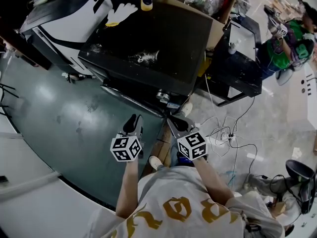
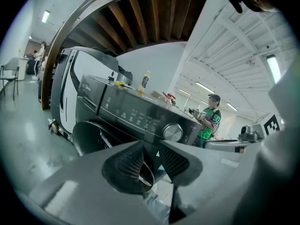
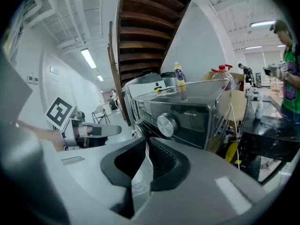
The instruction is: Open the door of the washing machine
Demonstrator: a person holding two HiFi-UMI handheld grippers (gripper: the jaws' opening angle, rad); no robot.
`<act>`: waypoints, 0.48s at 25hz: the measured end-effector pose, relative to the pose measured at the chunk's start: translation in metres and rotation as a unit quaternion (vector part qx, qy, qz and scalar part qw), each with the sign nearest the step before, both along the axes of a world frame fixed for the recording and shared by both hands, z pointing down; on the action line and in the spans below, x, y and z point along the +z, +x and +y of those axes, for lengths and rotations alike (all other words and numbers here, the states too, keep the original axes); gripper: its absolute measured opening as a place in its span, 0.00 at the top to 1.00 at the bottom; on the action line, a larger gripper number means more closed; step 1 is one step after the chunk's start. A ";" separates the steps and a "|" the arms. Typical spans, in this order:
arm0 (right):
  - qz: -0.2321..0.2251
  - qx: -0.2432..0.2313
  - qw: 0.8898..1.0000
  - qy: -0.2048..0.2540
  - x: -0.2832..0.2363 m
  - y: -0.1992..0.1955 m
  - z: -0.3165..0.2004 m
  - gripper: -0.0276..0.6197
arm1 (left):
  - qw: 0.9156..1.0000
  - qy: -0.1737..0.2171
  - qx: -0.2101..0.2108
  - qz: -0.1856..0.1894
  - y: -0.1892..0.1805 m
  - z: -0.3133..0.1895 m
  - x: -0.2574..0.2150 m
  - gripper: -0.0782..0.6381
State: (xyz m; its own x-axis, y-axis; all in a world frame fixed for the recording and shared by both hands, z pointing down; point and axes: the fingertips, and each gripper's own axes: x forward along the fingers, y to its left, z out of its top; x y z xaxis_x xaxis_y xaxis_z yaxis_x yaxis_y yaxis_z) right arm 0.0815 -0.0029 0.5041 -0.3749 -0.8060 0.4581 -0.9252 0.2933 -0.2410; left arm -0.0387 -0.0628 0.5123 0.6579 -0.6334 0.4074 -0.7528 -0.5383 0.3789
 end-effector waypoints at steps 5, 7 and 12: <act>-0.003 0.000 1.000 -0.023 0.017 0.008 -0.006 0.89 | 0.999 -0.032 0.015 -0.017 0.021 -0.015 0.029 0.75; -0.003 -0.001 1.000 -0.031 0.022 0.011 -0.009 0.89 | 0.999 -0.046 0.014 -0.026 0.025 -0.022 0.042 0.75; -0.002 0.001 0.999 -0.052 0.037 0.021 -0.013 0.89 | 0.996 -0.081 0.009 -0.040 0.035 -0.035 0.076 0.74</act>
State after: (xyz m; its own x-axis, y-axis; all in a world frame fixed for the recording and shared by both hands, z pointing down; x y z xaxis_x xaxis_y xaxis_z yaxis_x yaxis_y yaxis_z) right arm 0.1024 -0.0164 0.5407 -0.3760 -0.7544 0.5380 -0.9243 0.2649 -0.2747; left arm -0.0033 -0.0979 0.5879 0.6305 -0.5429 0.5547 -0.7744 -0.4889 0.4017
